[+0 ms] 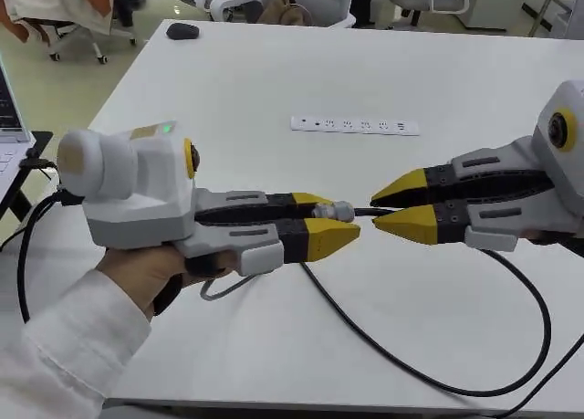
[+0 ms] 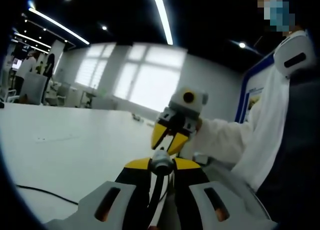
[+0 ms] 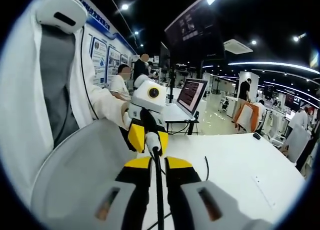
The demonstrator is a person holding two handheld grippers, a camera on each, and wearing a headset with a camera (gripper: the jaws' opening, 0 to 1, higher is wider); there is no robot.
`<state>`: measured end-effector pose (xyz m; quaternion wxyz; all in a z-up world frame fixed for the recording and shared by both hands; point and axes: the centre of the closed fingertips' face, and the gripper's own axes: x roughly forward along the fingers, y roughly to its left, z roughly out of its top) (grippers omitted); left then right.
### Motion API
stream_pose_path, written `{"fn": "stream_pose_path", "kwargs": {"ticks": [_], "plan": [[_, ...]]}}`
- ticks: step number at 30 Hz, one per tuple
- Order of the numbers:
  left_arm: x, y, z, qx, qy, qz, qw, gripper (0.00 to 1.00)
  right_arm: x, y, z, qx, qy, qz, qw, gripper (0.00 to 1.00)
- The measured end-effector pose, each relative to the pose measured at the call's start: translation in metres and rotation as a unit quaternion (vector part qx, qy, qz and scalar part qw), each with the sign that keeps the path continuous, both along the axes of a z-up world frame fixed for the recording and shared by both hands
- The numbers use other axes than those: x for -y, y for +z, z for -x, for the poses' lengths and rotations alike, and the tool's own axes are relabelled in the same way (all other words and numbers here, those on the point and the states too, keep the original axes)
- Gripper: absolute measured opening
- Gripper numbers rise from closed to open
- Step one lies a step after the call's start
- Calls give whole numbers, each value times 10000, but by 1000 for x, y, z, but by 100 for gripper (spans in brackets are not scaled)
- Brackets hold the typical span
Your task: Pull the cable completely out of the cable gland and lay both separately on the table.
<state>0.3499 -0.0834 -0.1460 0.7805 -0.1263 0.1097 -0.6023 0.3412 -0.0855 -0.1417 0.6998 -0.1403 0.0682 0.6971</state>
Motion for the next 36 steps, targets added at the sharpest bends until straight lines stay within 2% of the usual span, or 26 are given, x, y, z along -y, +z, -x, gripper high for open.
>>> {"fn": "stream_pose_path", "kwargs": {"ticks": [14, 19, 29, 36], "plan": [[1, -1, -1, -16, -21, -10, 10000, 18, -3, -5, 1, 14, 103, 37, 9999, 4], [0, -3, -1, -7, -21, -80, 10000, 18, -4, -6, 1, 15, 115, 47, 9999, 3], [-10, -5, 1, -19, 54, -112, 9999, 18, -4, -6, -1, 42, 110, 36, 9999, 3], [-18, -7, 1, -36, 174, -131, 9998, 18, 4, -12, -5, -32, -10, 90, 10000, 3]]}}
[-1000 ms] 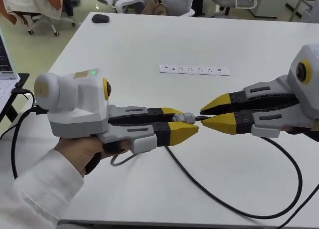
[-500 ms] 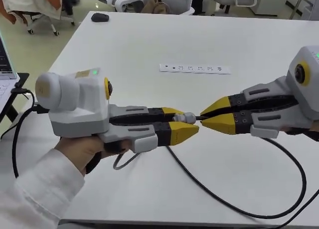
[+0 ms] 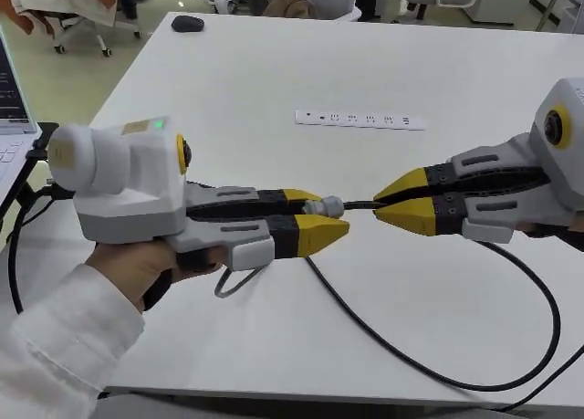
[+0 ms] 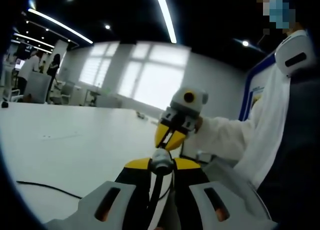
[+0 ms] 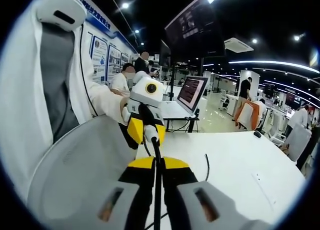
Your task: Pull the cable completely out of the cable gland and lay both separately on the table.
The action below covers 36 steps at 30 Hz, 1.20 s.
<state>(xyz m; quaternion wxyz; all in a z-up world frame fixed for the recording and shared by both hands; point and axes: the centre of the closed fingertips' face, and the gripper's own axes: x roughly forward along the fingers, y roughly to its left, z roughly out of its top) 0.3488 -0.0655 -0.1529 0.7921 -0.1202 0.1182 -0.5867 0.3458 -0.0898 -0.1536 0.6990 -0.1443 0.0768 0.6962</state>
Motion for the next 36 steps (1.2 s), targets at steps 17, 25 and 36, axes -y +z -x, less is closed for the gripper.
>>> {"fn": "stream_pose_path", "kwargs": {"ticks": [17, 25, 36], "plan": [[-20, 1, 1, 33, 76, 50, 10000, 18, 33, -32, -8, -157, -750, 336, 9965, 3], [-15, 3, 5, 103, 21, 89, 9999, 18, 38, -37, -7, -226, -878, 454, 9948, 3], [-17, 5, 8, 205, 24, 88, 9997, 18, 34, -35, -5, -199, -892, 434, 9949, 7]]}}
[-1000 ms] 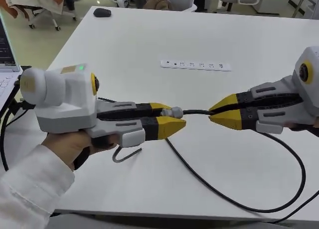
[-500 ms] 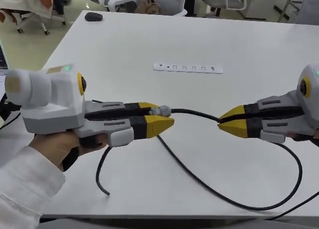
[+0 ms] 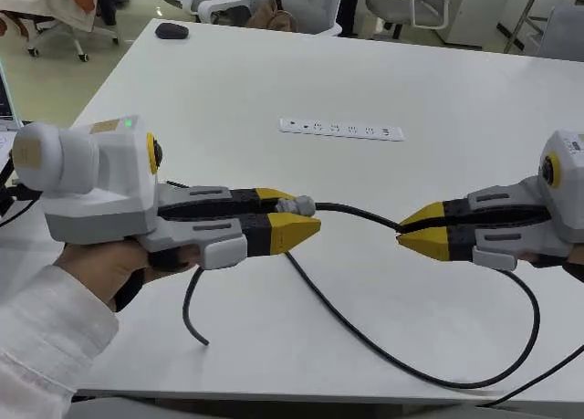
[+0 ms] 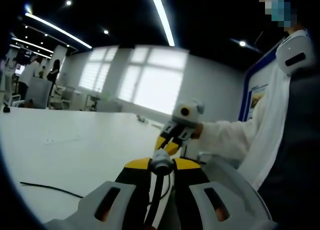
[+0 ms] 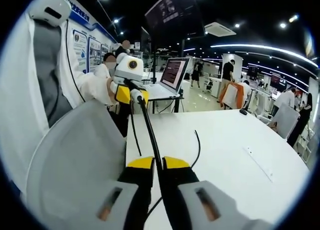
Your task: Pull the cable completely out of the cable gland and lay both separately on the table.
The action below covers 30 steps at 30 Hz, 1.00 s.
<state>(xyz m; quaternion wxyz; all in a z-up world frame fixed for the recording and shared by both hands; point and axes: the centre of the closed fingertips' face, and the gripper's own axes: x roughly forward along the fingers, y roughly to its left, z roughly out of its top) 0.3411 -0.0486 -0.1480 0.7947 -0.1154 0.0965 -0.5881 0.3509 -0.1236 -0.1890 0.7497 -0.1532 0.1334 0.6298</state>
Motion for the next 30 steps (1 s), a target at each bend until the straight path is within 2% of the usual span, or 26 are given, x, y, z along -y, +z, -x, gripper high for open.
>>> {"fn": "stream_pose_path", "kwargs": {"ticks": [2, 4, 7, 9, 11, 14, 19, 23, 30], "plan": [[1, 0, 1, 45, -33, -36, 10000, 18, -4, 6, 3, 117, 55, -121, 9998, 16], [2, 0, 1, 149, -53, -99, 9998, 18, -8, 9, 5, 159, 77, -118, 9998, 24], [8, -1, 2, 214, -104, -136, 9996, 18, -13, 14, 7, 207, 154, -133, 9996, 24], [12, -6, 5, 292, -184, -300, 9990, 18, -19, 20, 6, 240, 190, -195, 9993, 25], [15, -7, 7, 326, -211, -328, 9987, 18, -26, 27, 7, 297, 262, -282, 9988, 24], [18, -8, 8, 365, -237, -377, 9983, 18, -41, 37, 13, 543, 552, -326, 9965, 25], [19, -10, 7, 439, -204, -383, 9981, 18, -56, 43, 18, 723, 792, -266, 9939, 19], [18, -9, 5, 441, -154, -345, 9983, 18, -59, 42, 19, 697, 899, -268, 9931, 9], [18, -9, 5, 485, -151, -372, 9980, 18, -63, 33, 19, 690, 1072, -83, 9918, 6]]}}
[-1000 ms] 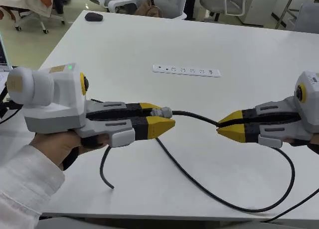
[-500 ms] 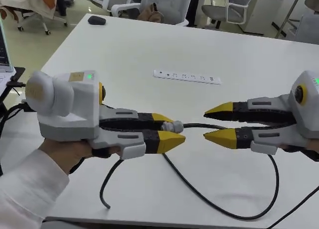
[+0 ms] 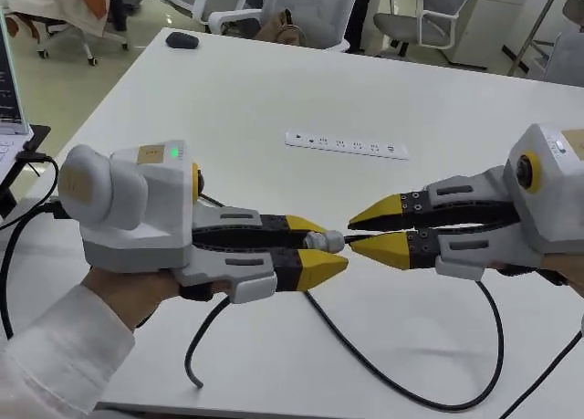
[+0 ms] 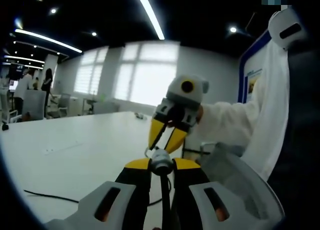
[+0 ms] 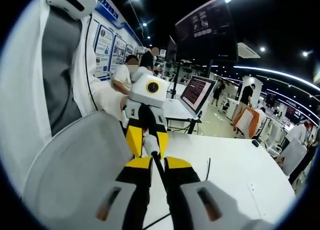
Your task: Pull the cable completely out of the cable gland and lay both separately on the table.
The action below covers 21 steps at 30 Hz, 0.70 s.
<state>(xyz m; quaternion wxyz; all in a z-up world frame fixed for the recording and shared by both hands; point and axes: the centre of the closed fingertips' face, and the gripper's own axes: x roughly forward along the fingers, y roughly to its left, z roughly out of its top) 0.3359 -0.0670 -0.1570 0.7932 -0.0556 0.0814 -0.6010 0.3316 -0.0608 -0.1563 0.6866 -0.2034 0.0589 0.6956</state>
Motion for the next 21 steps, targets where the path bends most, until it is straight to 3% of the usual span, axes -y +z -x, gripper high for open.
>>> {"fn": "stream_pose_path", "kwargs": {"ticks": [10, 16, 21], "plan": [[-4, 0, -6, -18, 87, -20, 10000, 18, -1, -4, -2, -112, -18, 5, 9999, 4], [-9, 0, -10, -48, 168, 11, 9998, 18, 6, -7, -9, -304, -240, 22, 9992, 3], [-13, 1, -12, -84, 213, 61, 9997, 18, 13, -9, -12, -314, -358, 64, 9988, 3]]}}
